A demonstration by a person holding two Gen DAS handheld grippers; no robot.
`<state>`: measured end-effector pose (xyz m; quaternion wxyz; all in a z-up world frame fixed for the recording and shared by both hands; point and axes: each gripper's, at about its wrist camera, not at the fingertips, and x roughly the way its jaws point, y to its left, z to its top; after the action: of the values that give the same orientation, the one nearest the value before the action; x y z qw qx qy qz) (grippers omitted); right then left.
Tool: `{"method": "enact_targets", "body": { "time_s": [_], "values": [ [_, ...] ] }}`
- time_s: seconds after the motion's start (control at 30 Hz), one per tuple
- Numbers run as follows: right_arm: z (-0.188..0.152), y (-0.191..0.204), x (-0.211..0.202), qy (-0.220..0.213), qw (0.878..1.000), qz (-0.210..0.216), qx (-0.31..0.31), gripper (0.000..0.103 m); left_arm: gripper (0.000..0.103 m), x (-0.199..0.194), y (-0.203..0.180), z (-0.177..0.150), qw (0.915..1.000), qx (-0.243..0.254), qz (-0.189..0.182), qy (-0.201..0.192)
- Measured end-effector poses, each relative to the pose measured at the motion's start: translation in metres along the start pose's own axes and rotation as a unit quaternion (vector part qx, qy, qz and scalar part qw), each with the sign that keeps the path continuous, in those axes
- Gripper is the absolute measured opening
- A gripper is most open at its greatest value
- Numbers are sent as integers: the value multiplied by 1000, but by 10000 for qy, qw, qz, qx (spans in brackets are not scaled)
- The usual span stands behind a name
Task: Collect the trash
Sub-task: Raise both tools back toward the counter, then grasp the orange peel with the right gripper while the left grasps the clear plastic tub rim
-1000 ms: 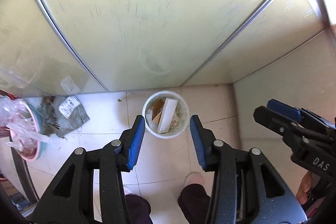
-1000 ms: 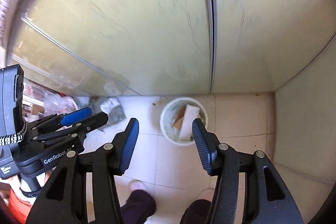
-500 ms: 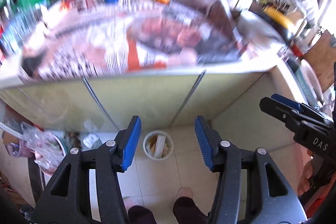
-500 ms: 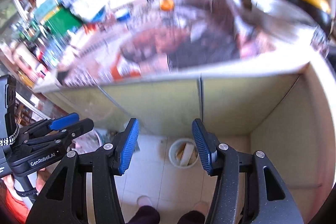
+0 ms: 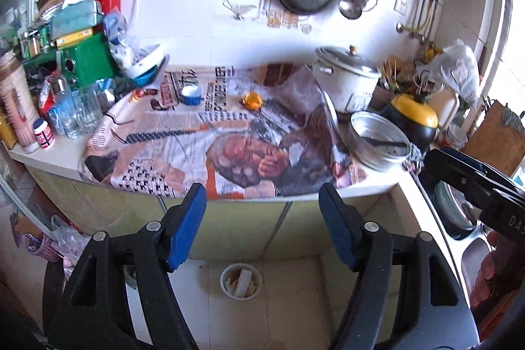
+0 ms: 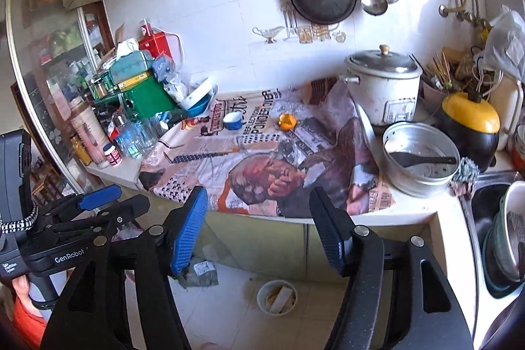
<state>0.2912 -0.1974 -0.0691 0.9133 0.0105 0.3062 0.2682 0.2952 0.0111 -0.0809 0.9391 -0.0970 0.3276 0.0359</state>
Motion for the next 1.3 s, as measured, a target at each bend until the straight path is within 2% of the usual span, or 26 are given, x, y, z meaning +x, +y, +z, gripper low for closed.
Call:
{"method": "enact_targets", "body": {
  "time_s": [0.17,0.27,0.3,0.53,0.67,0.8,0.9,1.07,1.2,1.3],
  "values": [
    [20,-2,1,-208,9998,72,-30,77,75,-2,6,22,9995,-42,220,-233],
    [28,-3,10,-291,9995,142,-46,78,86,3,16,34,9987,-77,266,-418],
    [32,-3,17,-304,9994,137,-59,78,87,7,18,38,9984,-77,286,-485],
    [58,2,76,-302,9995,0,-83,78,89,70,62,80,9985,-124,133,-518],
    [79,3,121,-244,9996,-156,47,78,89,117,95,120,9992,-97,26,-399],
    [103,4,170,11,9989,-310,347,78,89,158,130,164,9998,-9,-52,-215],
    [118,4,197,67,9972,-490,556,78,89,187,154,186,9999,74,-76,-122],
    [128,-4,241,278,9936,-713,828,78,89,246,190,207,9997,-83,-79,219],
    [134,-18,272,528,9905,-771,1011,78,89,282,204,214,9985,-238,-93,487],
    [140,-30,295,664,9886,-863,1038,78,89,308,209,219,9978,-225,31,629]
  ]
}}
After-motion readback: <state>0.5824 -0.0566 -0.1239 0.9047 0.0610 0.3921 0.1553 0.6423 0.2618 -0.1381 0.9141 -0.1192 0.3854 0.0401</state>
